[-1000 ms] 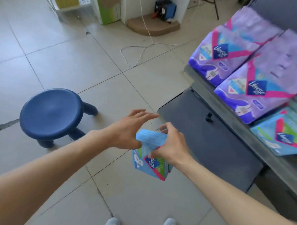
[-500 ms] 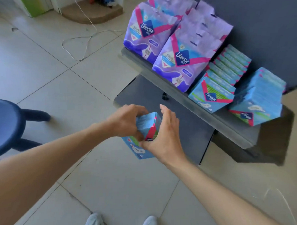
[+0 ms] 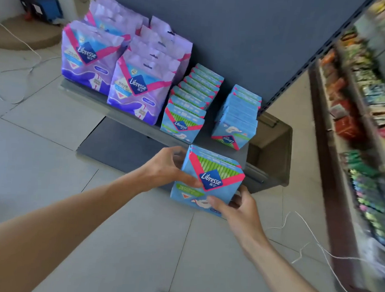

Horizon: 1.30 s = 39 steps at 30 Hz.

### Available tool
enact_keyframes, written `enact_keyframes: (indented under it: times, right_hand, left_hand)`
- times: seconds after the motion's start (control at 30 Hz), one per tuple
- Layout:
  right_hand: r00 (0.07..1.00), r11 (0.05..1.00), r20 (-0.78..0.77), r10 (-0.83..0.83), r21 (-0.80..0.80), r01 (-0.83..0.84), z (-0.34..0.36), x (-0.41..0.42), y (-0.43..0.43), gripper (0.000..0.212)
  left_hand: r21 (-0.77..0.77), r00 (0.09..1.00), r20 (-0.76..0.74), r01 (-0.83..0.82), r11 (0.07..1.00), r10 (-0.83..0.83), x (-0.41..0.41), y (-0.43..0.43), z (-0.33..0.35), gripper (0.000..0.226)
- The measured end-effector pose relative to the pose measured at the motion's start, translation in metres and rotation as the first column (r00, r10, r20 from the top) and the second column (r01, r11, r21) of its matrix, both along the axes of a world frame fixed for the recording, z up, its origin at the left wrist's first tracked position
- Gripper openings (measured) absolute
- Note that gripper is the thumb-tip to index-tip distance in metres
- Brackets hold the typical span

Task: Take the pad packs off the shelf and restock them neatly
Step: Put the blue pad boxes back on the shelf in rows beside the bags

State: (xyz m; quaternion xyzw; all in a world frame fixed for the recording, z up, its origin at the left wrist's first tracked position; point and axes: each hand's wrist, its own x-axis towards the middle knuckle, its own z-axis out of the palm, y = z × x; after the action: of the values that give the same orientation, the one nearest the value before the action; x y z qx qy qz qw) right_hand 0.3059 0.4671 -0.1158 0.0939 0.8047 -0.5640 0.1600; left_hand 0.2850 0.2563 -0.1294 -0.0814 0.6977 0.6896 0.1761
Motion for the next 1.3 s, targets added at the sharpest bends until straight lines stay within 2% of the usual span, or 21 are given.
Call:
enact_keyframes:
  times: [0.17, 0.33, 0.43, 0.63, 0.8, 0.97, 1.07, 1.17, 1.3]
  right_hand:
    - [0.993, 0.993, -0.034, -0.117, 0.02, 0.118, -0.002, -0.013, 0.038, 0.048]
    - [0.984, 0.988, -0.092, -0.155, -0.001, 0.156, -0.014, -0.05, 0.055, 0.052]
    - [0.979, 0.987, -0.127, -0.16, 0.008, 0.162, -0.026, -0.076, 0.061, 0.055]
    - [0.979, 0.992, -0.16, -0.127, 0.007, 0.129, -0.046, -0.123, 0.059, 0.056]
    - [0.969, 0.986, -0.191, -0.159, 0.013, 0.164, -0.059, -0.153, 0.046, 0.059]
    - [0.951, 0.979, -0.254, -0.177, 0.057, 0.198, -0.072, -0.174, 0.032, 0.062]
    - [0.944, 0.969, -0.254, -0.209, 0.073, 0.235, -0.08, -0.181, 0.028, 0.06]
    - [0.934, 0.958, -0.274, -0.23, 0.103, 0.266, -0.086, -0.184, 0.025, 0.054]
    - [0.928, 0.942, -0.275, -0.252, 0.148, 0.3, -0.089, -0.187, 0.022, 0.049]
  left_hand:
    - [-0.01, 0.998, -0.046, 0.046, 0.999, -0.047, -0.025, 0.048, 0.002, 0.063]
    - [-0.143, 0.992, -0.119, 0.028, 0.989, -0.045, -0.058, 0.072, -0.009, 0.073]
    - [-0.24, 0.99, -0.143, -0.058, 0.969, 0.024, -0.074, 0.087, -0.018, 0.08]
    - [-0.241, 0.968, -0.172, -0.224, 0.944, 0.185, -0.099, 0.102, -0.032, 0.08]
    - [-0.23, 0.949, -0.224, -0.272, 0.935, 0.221, -0.12, 0.108, -0.036, 0.082]
    - [-0.358, 0.958, -0.213, -0.26, 0.897, 0.192, -0.14, 0.105, -0.047, 0.074]
    - [-0.503, 0.97, -0.175, -0.234, 0.832, 0.167, -0.141, 0.11, -0.06, 0.076]
    - [-0.682, 0.986, -0.128, -0.163, 0.713, 0.103, -0.123, 0.116, -0.063, 0.075]
    - [-0.775, 0.981, -0.188, -0.116, 0.621, -0.051, -0.091, 0.112, -0.064, 0.039]
